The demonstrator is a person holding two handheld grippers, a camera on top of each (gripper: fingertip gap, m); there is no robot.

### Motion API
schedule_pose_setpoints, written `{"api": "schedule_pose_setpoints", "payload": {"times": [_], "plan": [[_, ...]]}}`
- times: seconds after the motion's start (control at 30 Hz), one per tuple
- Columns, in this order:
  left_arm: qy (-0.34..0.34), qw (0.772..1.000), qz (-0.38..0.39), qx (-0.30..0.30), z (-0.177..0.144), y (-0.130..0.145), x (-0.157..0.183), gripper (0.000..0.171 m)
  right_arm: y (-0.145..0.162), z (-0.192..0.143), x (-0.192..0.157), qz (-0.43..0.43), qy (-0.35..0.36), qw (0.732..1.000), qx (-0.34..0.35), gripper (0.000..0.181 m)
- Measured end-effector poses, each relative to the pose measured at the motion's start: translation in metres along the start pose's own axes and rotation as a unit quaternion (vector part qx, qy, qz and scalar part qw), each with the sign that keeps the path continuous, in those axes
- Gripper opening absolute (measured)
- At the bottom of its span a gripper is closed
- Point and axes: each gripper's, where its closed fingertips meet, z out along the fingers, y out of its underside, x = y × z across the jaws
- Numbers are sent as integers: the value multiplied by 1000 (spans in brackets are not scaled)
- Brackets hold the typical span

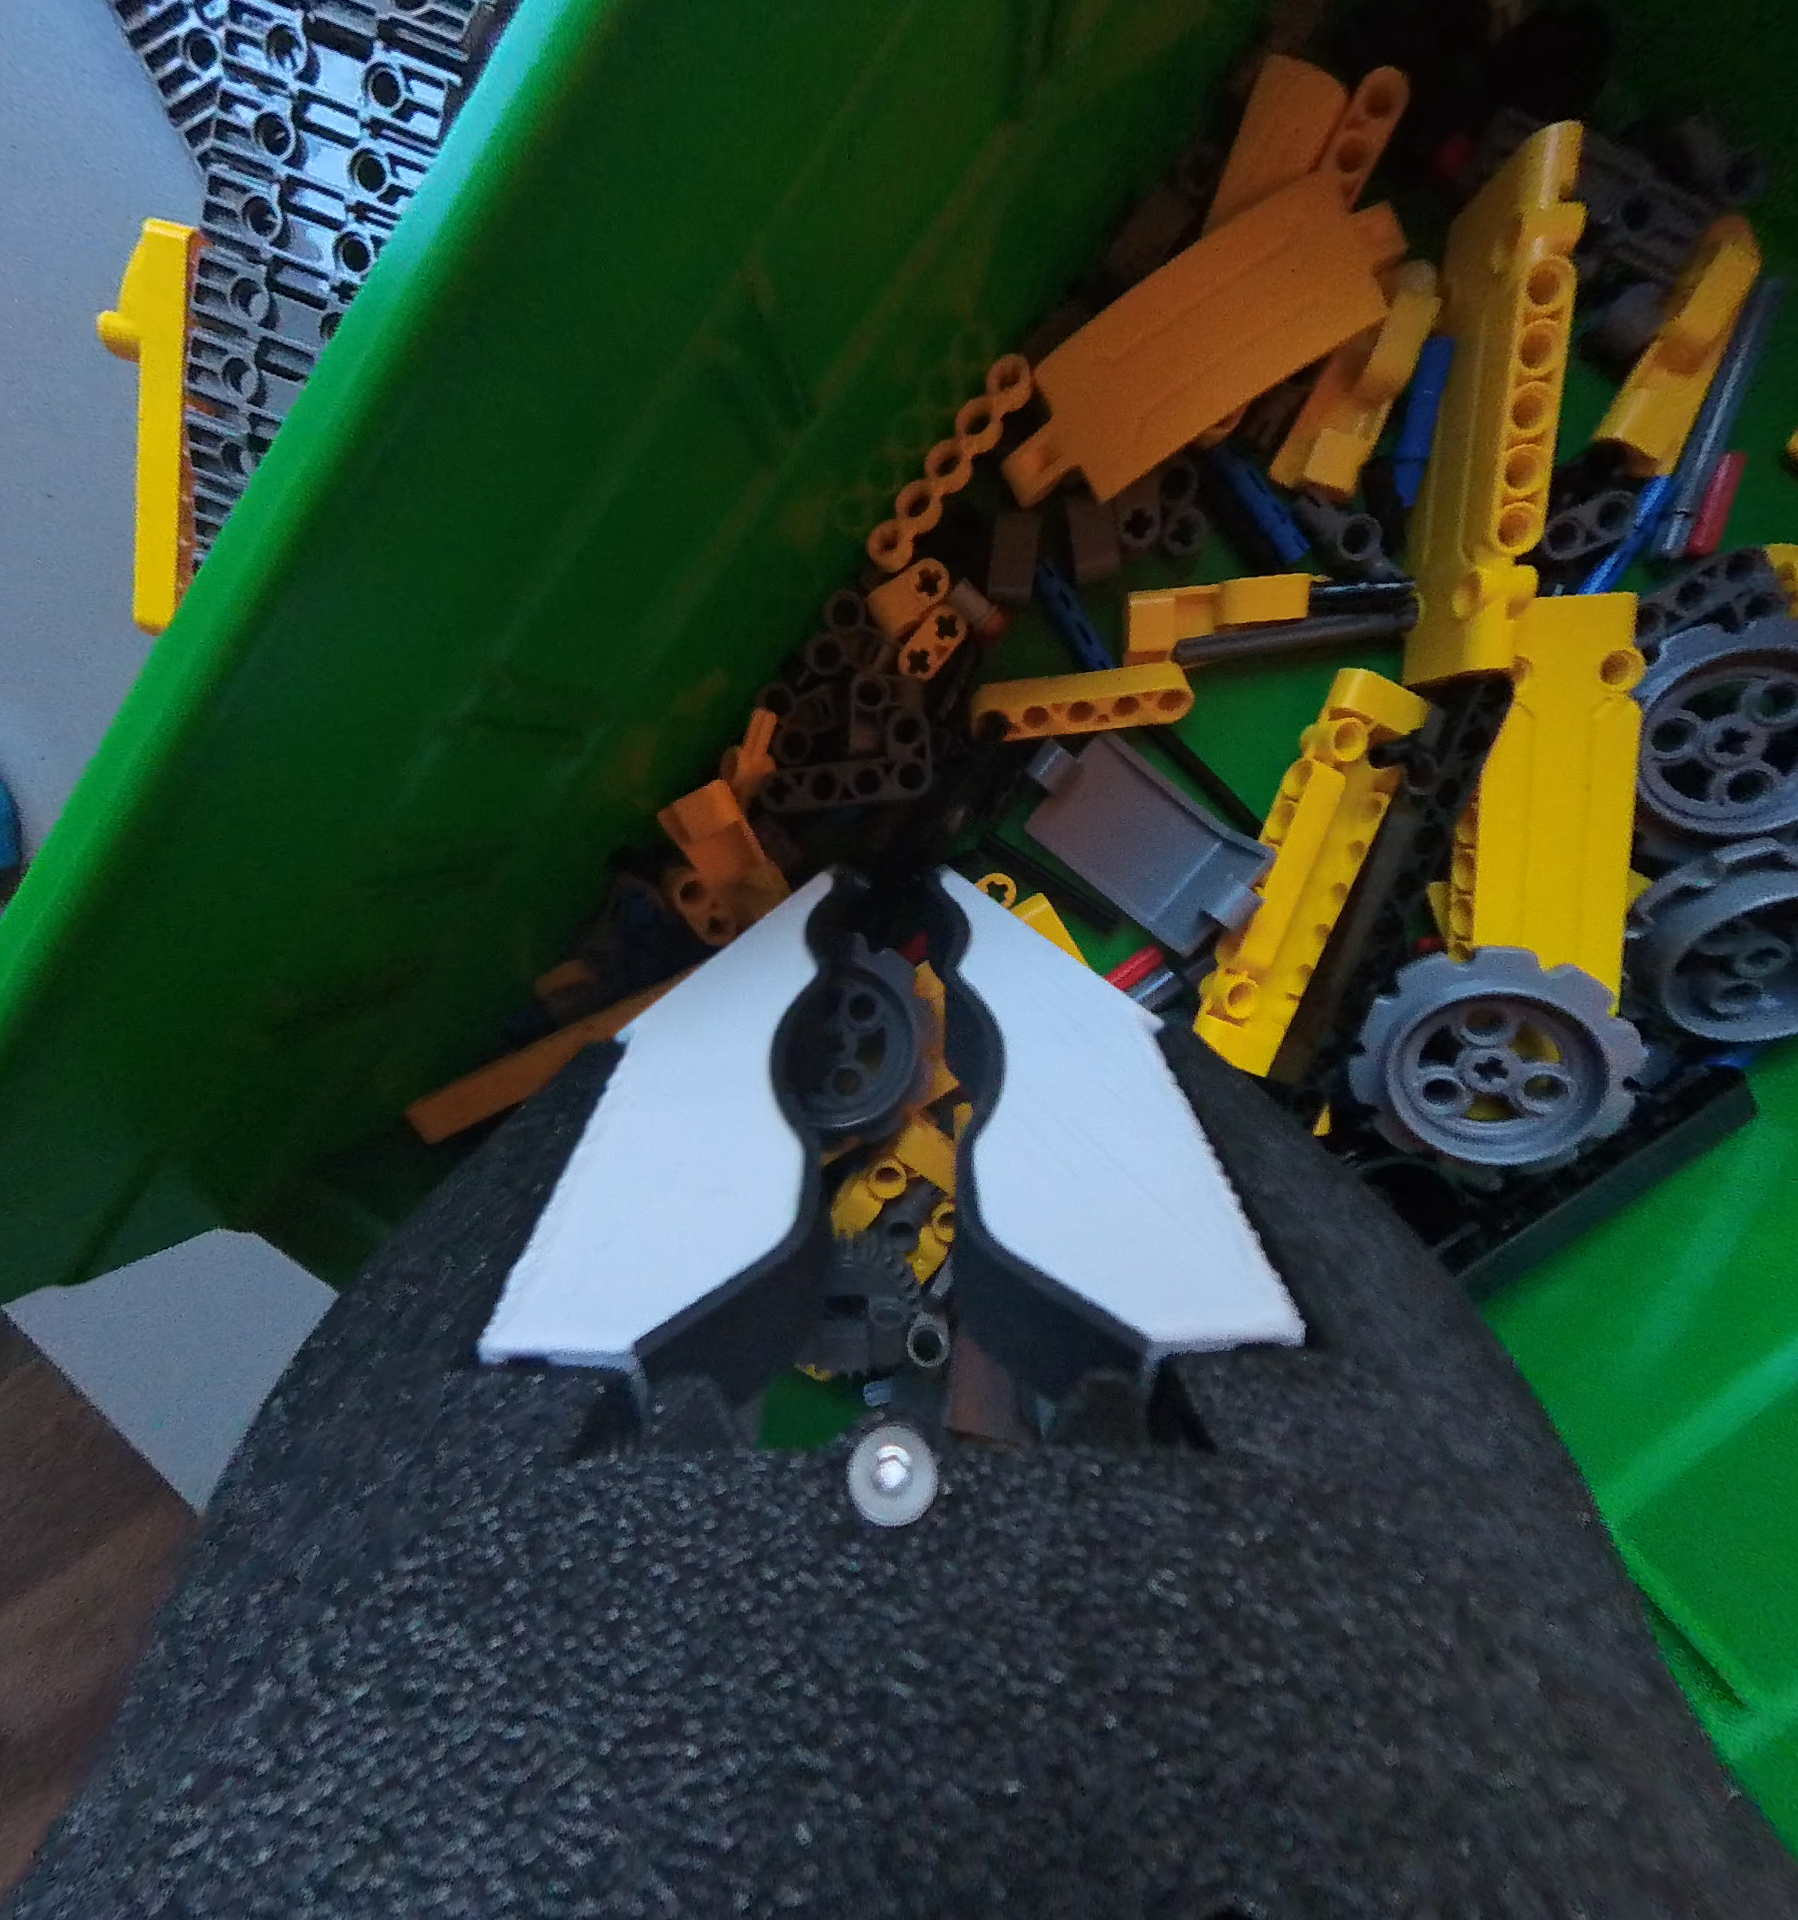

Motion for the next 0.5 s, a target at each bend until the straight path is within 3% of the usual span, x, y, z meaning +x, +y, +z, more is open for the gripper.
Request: {"api": "schedule_pose_setpoints", "payload": {"times": [0.03,0.37,0.5], "plan": [[0,1000,1,0,0,0,0,0,-1,-2,3,4,10,1000,6,3],[0,1000,6,6,-1,-1,1,0,2,-13,8,14,39,999,29,1],[0,1000,9,3,-1,-1,2,1,3,-9,12,8,60,998,16,16]]}}
